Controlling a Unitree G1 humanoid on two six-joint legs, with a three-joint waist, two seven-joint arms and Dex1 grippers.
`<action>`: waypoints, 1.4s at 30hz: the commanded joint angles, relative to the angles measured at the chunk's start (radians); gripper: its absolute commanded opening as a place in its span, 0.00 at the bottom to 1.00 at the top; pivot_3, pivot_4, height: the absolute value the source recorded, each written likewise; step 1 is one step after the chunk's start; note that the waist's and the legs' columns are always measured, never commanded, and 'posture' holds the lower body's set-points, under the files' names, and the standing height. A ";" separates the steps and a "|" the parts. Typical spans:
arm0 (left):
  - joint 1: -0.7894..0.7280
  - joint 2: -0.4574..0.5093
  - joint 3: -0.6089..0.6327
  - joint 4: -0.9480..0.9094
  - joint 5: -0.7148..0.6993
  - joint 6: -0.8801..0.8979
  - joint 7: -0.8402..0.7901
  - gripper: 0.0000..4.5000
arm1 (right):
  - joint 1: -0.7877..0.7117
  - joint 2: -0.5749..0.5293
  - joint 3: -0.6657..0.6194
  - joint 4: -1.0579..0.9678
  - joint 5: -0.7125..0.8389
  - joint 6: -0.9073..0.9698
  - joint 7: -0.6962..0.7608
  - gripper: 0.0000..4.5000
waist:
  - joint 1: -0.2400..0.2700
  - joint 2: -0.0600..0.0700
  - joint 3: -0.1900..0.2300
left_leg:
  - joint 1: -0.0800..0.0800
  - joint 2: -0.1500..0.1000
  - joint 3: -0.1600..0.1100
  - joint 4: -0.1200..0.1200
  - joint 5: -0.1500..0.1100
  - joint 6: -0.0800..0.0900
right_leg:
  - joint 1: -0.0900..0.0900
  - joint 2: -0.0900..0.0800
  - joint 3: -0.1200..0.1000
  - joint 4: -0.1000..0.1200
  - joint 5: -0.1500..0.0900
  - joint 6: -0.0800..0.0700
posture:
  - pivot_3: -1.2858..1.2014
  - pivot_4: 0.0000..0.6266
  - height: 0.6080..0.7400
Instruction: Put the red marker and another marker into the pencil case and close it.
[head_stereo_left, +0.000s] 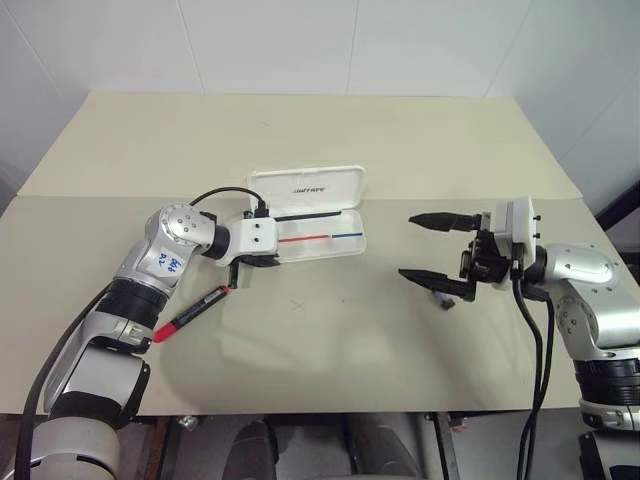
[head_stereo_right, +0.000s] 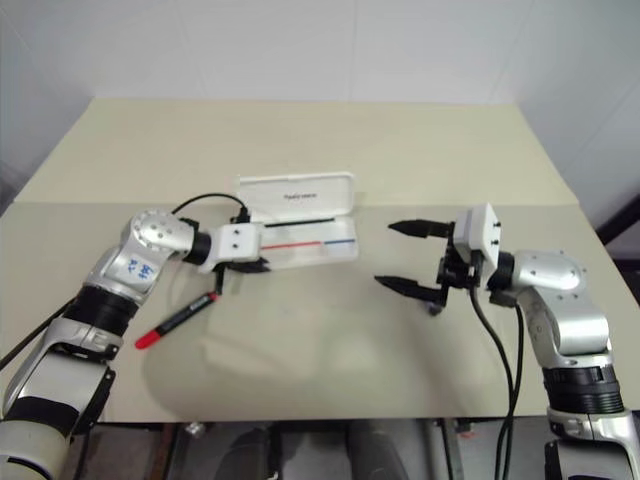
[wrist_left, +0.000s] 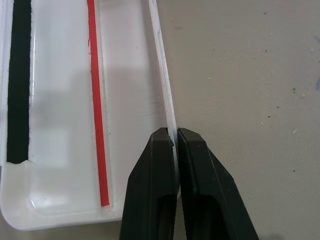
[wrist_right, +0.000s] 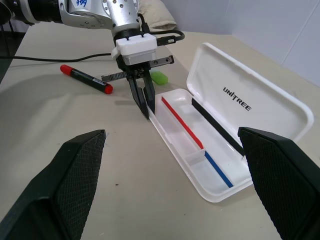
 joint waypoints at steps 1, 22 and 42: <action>0.020 0.021 -0.008 -0.044 0.025 -0.025 -0.009 0.00 | -0.022 -0.018 -0.028 -0.006 0.009 -0.010 0.007 1.00 | 0.000 0.000 0.000 | 0.000 0.000 0.000 0.000 0.000 0.000 | 0.000 0.000 0.000 -0.001 0.000 0.000 | 0.52 0.24 1.00; 0.344 0.086 0.016 -0.849 -0.101 0.419 -0.054 0.00 | 0.042 -0.074 -0.080 -0.053 0.038 0.038 0.002 1.00 | 0.005 0.000 0.000 | -0.006 0.001 -0.001 -0.002 -0.007 -0.002 | -0.004 0.000 -0.002 -0.003 -0.001 0.011 | 0.52 0.24 1.00; 0.386 0.112 -0.031 -0.816 -0.082 0.393 -0.045 0.00 | 0.218 -0.138 -0.176 -0.275 0.173 0.148 0.005 1.00 | 0.005 0.000 0.000 | -0.006 0.000 -0.002 -0.001 -0.007 -0.002 | -0.002 -0.001 -0.001 -0.005 -0.001 0.011 | 0.52 0.24 1.00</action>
